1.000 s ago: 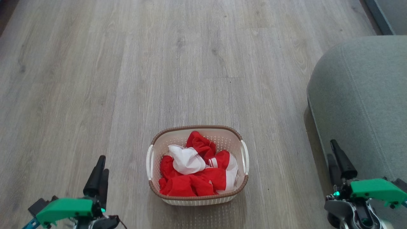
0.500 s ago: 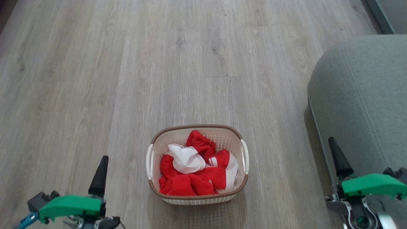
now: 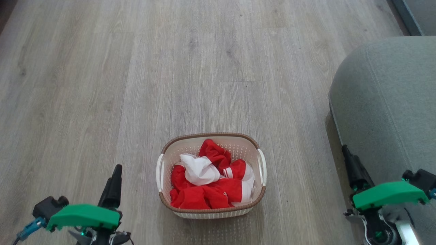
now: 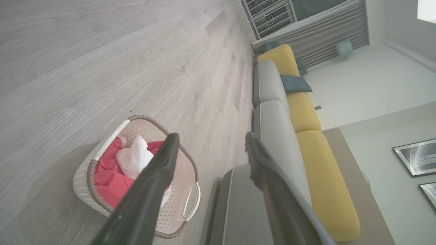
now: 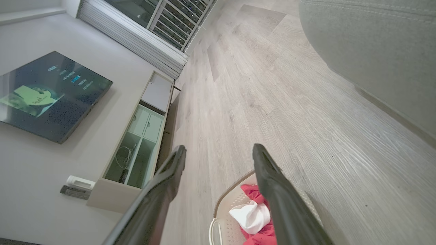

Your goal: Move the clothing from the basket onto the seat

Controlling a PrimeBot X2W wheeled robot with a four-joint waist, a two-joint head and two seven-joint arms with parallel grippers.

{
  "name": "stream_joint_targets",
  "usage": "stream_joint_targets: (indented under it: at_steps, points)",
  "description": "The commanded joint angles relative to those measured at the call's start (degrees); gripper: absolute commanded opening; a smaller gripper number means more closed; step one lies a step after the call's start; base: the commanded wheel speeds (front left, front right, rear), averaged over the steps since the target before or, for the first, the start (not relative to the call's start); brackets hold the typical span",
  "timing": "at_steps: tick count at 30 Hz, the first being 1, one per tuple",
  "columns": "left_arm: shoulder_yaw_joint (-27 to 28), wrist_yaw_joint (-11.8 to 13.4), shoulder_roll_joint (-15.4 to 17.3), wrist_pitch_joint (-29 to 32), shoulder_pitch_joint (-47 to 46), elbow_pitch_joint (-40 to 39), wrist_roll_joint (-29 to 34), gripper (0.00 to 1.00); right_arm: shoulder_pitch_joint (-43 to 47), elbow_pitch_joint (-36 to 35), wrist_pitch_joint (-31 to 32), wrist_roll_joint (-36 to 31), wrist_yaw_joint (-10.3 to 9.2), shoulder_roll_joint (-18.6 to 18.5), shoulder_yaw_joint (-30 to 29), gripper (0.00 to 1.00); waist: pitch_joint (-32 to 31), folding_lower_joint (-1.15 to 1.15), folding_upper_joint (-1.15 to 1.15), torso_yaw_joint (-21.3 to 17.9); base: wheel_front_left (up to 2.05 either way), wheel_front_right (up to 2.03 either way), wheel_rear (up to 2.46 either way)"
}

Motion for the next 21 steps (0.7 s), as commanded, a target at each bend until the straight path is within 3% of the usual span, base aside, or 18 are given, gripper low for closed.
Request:
stream_joint_targets:
  at_steps: [1, 21]
  points:
    - [0.3, 0.1, 0.4, -0.7, -3.3, -2.3, 2.1, 1.0, -3.7, -1.9, -0.8, -2.3, 0.0, -1.5, 0.8, 1.0, 0.0, 0.0, 0.0, 0.0, 0.0, 0.0, 0.0]
    - [-0.5, 1.4, 0.5, -4.1, -3.5, -2.7, 16.2, 1.0, -4.4, -0.6, -4.2, -17.0, 0.0, -3.3, 4.8, 1.0, 0.0, 0.0, 0.0, 0.2, 0.0, 0.0, 0.0]
